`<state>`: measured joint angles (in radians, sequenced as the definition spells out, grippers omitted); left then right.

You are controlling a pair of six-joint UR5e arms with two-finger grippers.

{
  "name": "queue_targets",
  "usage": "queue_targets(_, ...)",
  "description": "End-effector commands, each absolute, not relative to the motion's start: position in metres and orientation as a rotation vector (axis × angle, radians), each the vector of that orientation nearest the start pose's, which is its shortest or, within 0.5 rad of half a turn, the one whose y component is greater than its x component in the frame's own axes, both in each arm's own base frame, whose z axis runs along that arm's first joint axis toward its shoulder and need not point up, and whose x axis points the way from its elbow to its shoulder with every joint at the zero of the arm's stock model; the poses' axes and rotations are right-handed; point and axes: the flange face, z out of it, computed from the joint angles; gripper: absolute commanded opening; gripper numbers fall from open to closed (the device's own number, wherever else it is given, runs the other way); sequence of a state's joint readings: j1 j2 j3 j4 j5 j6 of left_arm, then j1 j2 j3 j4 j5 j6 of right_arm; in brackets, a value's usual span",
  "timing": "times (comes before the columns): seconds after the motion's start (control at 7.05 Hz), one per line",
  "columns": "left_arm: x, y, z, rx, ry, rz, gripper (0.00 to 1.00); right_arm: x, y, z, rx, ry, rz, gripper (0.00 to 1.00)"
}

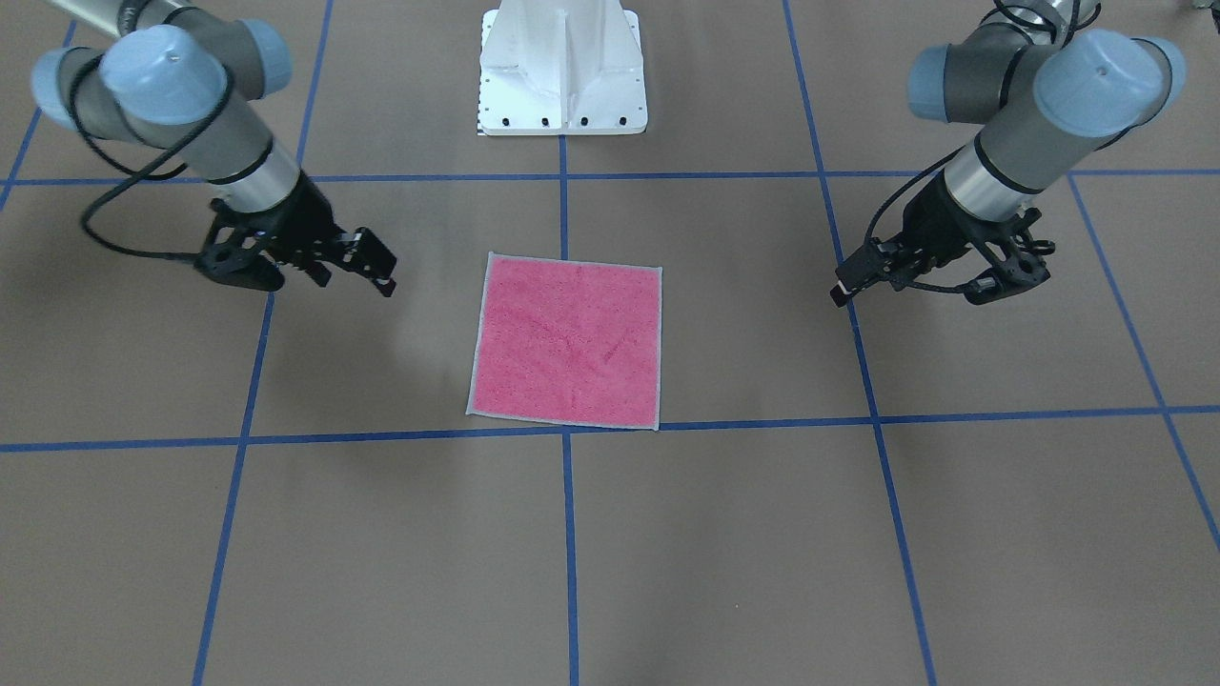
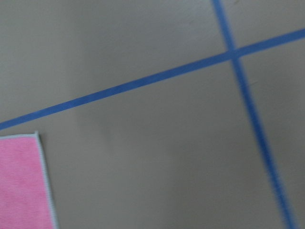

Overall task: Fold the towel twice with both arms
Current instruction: 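Move both grippers in toward the pink towel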

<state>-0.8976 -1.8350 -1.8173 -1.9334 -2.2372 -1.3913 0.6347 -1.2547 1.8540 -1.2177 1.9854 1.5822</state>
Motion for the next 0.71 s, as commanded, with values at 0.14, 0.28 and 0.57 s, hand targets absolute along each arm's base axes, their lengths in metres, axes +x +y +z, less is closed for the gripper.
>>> queue_targets(0.14,0.329,-0.487,0.350,-0.112,1.026,-0.393,1.00,-0.503,-0.404,0.251,-0.190,-0.994,0.614,0.99)
queue_targets(0.28,0.330,-0.487,0.351,-0.116,1.024,-0.399,1.00,-0.520,-0.388,0.252,-0.206,-0.983,0.629,0.97)
queue_targets(0.57,0.331,-0.487,0.349,-0.116,1.028,-0.395,1.00,-0.539,-0.364,0.257,-0.254,-0.961,0.691,0.93)
